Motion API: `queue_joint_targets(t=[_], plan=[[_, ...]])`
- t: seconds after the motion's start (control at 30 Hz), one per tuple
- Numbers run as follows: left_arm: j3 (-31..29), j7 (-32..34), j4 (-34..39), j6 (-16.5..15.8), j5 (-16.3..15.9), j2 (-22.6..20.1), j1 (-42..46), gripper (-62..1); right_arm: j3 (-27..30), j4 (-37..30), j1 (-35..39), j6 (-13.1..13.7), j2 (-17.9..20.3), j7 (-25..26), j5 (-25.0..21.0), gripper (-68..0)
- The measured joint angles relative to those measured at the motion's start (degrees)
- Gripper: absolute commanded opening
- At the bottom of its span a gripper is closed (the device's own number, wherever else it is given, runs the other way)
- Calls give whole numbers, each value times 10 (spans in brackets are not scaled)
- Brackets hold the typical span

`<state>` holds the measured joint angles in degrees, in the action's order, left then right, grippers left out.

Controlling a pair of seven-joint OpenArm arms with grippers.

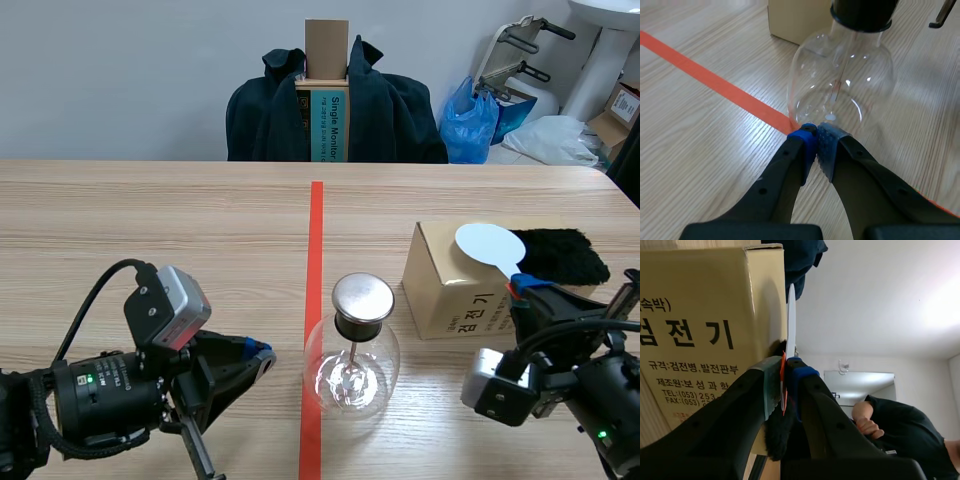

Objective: Do the electroscope experiment.
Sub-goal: 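Put the plate down on the right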

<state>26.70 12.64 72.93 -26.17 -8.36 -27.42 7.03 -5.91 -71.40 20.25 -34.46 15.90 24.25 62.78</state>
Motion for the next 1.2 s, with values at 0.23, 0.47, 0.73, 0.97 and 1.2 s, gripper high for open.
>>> queue_joint_targets(t=[0.23,0.47,0.73,0.97,1.2], plan=[[-17,0,71,0,0,-20,45,-592,-15,4,-19,2,0,19,-5,-660],[-61,-1,163,0,0,-53,127,-592,-25,4,-16,8,0,23,-9,-560],[-132,-2,278,0,0,-92,234,-592,-25,4,-2,9,0,12,-9,-560],[-199,-1,353,0,0,-102,316,-298,-25,4,1,8,0,9,-39,-560],[-218,5,360,0,-8,-102,322,14,-25,4,1,9,0,9,-56,-439]])
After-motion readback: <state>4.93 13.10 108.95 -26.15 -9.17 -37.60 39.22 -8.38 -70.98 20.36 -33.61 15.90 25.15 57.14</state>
